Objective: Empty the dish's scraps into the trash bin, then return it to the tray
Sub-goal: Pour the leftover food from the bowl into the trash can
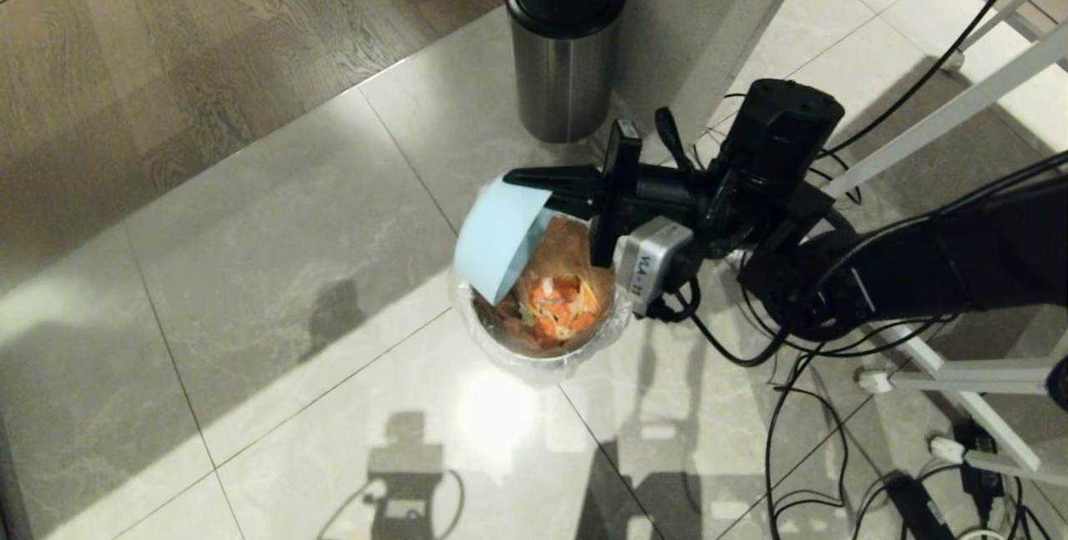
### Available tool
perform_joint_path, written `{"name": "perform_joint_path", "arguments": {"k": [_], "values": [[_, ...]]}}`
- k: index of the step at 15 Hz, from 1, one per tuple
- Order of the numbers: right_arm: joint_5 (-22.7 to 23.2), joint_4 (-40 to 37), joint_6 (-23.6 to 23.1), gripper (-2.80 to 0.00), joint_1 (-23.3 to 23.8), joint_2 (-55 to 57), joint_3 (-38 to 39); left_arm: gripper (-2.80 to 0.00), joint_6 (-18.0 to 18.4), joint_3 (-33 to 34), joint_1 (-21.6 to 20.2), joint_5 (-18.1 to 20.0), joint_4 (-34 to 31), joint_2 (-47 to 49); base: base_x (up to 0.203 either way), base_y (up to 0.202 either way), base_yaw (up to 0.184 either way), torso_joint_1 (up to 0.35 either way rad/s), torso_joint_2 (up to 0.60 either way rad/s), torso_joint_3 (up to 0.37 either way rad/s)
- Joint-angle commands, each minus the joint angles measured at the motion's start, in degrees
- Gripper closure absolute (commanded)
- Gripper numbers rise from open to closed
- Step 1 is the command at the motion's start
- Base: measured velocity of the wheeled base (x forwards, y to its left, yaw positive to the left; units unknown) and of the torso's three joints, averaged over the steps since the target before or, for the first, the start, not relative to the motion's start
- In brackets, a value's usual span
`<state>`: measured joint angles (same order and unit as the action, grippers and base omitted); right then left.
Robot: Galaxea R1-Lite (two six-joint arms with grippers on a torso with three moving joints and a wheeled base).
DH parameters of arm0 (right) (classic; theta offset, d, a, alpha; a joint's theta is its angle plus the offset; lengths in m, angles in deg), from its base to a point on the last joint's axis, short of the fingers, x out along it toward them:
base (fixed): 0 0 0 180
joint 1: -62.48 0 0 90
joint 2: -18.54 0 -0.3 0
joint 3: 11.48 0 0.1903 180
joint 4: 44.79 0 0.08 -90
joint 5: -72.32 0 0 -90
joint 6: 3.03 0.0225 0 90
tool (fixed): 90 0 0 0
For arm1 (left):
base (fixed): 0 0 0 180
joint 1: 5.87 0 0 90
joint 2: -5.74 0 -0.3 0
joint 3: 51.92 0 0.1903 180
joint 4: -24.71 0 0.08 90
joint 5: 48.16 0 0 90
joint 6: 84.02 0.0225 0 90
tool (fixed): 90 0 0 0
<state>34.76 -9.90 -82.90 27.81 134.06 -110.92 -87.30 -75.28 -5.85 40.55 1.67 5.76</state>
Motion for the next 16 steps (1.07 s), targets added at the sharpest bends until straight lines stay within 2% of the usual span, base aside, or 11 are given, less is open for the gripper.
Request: {"name": "perform_joint_path", "arguments": {"k": [1,4,5,6,8,9,10,12,14,15,16], "values": [[2.3,0.5,-1.2,0.00,0.0,1.5,-2.4,0.00,-0.1,0.0,0.0,0.0,0.0,0.1,0.000,0.000,0.000,0.000,0.00,0.000],[3.6,0.6,-1.5,0.00,0.0,2.1,-3.0,0.00,-0.1,0.0,0.0,0.0,0.0,0.1,0.000,0.000,0.000,0.000,0.00,0.000],[2.4,0.8,0.7,0.00,0.2,2.2,-3.8,0.00,-0.1,0.0,0.1,0.0,0.0,0.0,0.000,0.000,0.000,0.000,0.00,0.000],[2.8,1.8,-0.5,0.00,0.2,2.4,-4.9,0.00,-0.1,0.0,0.0,0.0,0.0,0.0,0.000,0.000,0.000,0.000,0.00,0.000],[3.5,2.1,0.6,0.00,0.3,3.0,-6.4,0.00,-0.1,0.0,0.1,0.0,0.0,0.1,0.000,0.000,0.000,0.000,0.00,0.000],[5.3,3.2,0.0,0.00,0.0,3.5,-7.3,0.00,-0.1,0.0,0.0,0.0,0.0,0.0,0.000,0.000,0.000,0.000,0.00,0.000],[4.9,2.6,2.7,0.00,0.2,3.7,-8.4,0.00,-0.1,0.0,0.1,0.0,0.0,0.0,0.000,0.000,0.000,0.000,0.00,0.000],[5.3,4.8,1.0,0.00,0.1,3.8,-10.9,0.00,-0.1,0.0,0.0,0.0,0.0,0.1,0.000,0.000,0.000,0.000,0.00,0.000],[5.0,6.3,5.0,0.00,0.0,3.8,-10.9,0.00,-0.1,0.0,0.1,0.0,0.0,0.1,0.000,0.000,0.000,0.000,0.00,0.000],[6.1,7.9,3.0,0.00,-0.3,4.0,-11.2,0.00,-0.1,0.0,0.0,0.0,0.0,0.0,0.000,0.000,0.000,0.000,0.00,0.000],[6.2,7.8,3.7,0.00,-0.4,4.2,-11.4,0.00,-0.1,0.0,0.0,0.0,0.0,0.0,0.000,0.000,0.000,0.000,0.00,0.000]]}}
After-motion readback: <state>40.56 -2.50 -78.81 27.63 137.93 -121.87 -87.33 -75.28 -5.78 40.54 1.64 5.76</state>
